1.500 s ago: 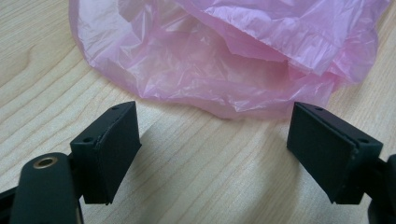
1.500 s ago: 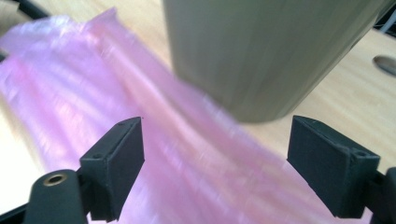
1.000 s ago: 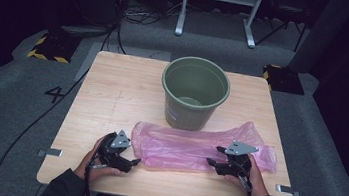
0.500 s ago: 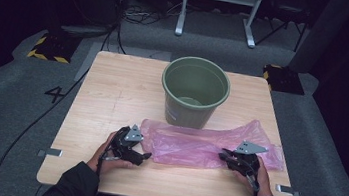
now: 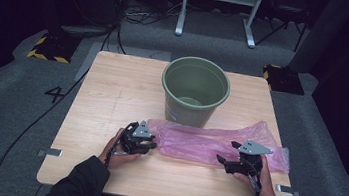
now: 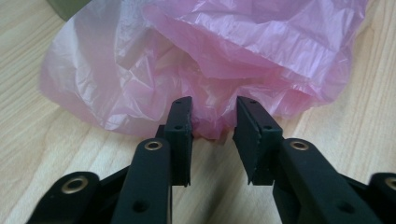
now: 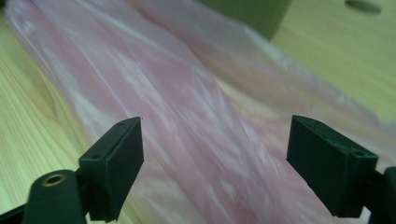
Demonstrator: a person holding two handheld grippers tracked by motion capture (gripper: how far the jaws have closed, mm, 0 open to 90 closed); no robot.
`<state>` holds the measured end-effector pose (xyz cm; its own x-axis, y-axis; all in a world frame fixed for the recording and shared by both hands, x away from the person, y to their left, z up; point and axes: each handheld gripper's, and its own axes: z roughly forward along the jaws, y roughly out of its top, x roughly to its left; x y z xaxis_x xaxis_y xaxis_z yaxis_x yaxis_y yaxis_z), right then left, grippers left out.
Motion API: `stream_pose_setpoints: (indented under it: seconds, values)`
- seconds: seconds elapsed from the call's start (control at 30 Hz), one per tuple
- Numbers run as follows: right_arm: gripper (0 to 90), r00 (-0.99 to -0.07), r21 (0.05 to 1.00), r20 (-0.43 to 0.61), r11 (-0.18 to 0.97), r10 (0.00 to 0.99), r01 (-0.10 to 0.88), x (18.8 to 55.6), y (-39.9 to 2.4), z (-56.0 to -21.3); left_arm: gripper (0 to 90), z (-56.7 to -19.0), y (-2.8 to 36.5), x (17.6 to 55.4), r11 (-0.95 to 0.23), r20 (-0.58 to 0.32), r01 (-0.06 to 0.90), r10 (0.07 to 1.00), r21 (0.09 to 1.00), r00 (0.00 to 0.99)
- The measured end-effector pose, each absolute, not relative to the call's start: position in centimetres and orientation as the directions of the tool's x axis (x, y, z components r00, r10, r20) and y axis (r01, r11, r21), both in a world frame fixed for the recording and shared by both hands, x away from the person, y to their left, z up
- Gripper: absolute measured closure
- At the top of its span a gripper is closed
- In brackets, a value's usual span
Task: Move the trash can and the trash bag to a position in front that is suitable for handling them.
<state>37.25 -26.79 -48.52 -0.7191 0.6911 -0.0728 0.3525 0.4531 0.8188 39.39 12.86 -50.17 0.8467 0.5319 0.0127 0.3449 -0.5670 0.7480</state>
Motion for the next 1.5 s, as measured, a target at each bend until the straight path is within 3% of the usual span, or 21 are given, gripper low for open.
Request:
stream_pose_setpoints:
  seconds: [0.2,0.97,1.07,1.13,1.27,1.4,1.5]
  values:
    - [15.8,-0.752,0.817,-0.081,0.475,0.655,0.326,38.1,-24.6,-48.2,75.4,-50.2,12.4,40.0,-0.566,0.008,0.347,0.53,0.747,0.848]
    - [15.8,-0.701,0.735,-0.063,0.508,0.71,0.449,42.9,-23.6,-50.1,78.1,-50.1,11.3,42.0,-0.564,0.037,0.353,0.565,0.747,0.824]
    - [19.9,-0.705,0.734,-0.034,0.497,0.708,0.463,43.0,-23.7,-50.1,67.6,-50.1,11.3,41.9,-0.57,0.055,0.343,0.566,0.747,0.823]
    - [24.5,-0.716,0.736,-0.011,0.49,0.699,0.467,43.0,-23.8,-50.1,52.4,-50.1,11.3,41.9,-0.575,0.072,0.347,0.581,0.741,0.811]
    - [43.5,-0.724,0.749,-0.002,0.481,0.69,0.456,42.7,-23.9,-50.1,22.3,-50.1,11.8,41.8,-0.548,0.023,0.383,0.594,0.744,0.804]
    - [70.1,-0.719,0.754,-0.003,0.473,0.695,0.455,42.3,-24.0,-49.9,16.1,-49.5,12.5,41.4,-0.512,-0.006,0.396,0.606,0.763,0.795]
    - [77.2,-0.716,0.752,-0.008,0.476,0.698,0.456,42.2,-23.9,-49.9,15.3,-49.2,13.2,40.8,-0.52,-0.002,0.389,0.597,0.76,0.802]
